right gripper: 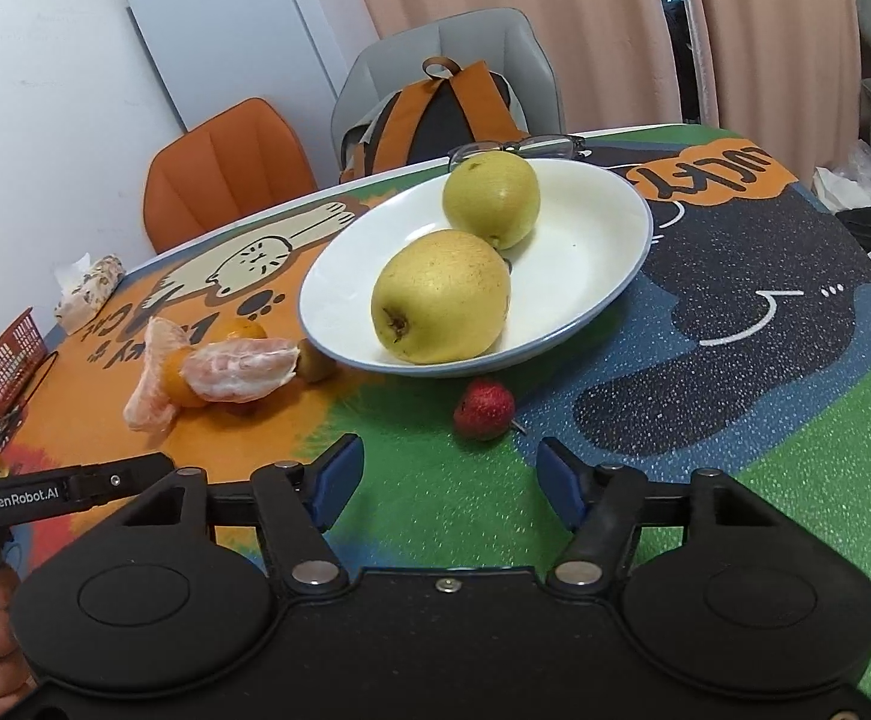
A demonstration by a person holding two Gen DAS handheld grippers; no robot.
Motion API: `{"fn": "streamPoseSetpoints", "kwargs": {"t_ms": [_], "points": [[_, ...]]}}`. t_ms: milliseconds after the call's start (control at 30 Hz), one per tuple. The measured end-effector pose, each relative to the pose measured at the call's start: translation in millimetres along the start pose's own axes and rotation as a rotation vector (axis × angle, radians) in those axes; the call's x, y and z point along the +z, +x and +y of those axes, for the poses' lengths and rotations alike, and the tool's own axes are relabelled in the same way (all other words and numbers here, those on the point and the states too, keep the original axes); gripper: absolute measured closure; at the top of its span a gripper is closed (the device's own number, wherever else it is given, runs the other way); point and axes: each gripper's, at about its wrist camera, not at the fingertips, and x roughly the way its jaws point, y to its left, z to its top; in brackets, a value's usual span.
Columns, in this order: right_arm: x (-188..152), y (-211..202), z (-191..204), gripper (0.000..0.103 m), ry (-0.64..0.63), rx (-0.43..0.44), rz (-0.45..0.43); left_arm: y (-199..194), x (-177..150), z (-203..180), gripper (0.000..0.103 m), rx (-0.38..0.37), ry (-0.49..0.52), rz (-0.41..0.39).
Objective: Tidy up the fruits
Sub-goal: 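Grasp the red berry with the right tool while the left tool grasps the brown round fruit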
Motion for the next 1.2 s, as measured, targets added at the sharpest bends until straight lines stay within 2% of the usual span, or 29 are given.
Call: {"fn": "streamPoseSetpoints", "kwargs": {"t_ms": [67, 233, 400, 567, 633, 767, 1200], "points": [[2.0, 3.2, 0.4, 0.039, -0.007, -0.004, 0.003, 2.9, 1.1, 2.7, 0.079, 0.008, -0.012, 0.005], [7.9, 10.7, 1.6, 0.04, -0.021, -0.016, 0.008, 4.0, 2.0, 3.4, 0.08, -0.001, -0.011, 0.003], [11.1, 16.5, 3.1, 0.046, -0.032, -0.025, 0.015, 2.5, 6.3, 6.4, 0.08, -0.008, -0.025, -0.004], [14.0, 20.9, 2.6, 0.058, -0.037, -0.039, 0.021, -0.9, 11.8, 5.0, 0.08, -0.015, -0.024, -0.016], [14.8, 22.1, 2.6, 0.078, -0.04, -0.051, 0.026, -2.8, 14.0, 2.8, 0.08, -0.02, -0.018, -0.02], [17.2, 19.6, -2.0, 0.078, -0.011, -0.032, 0.042, -8.6, 18.3, -2.0, 0.08, -0.029, -0.007, -0.038], [17.3, -15.9, 5.3, 0.078, -0.027, 0.029, 0.001, -25.2, 23.0, -19.2, 0.08, -0.051, 0.01, -0.077]]}}
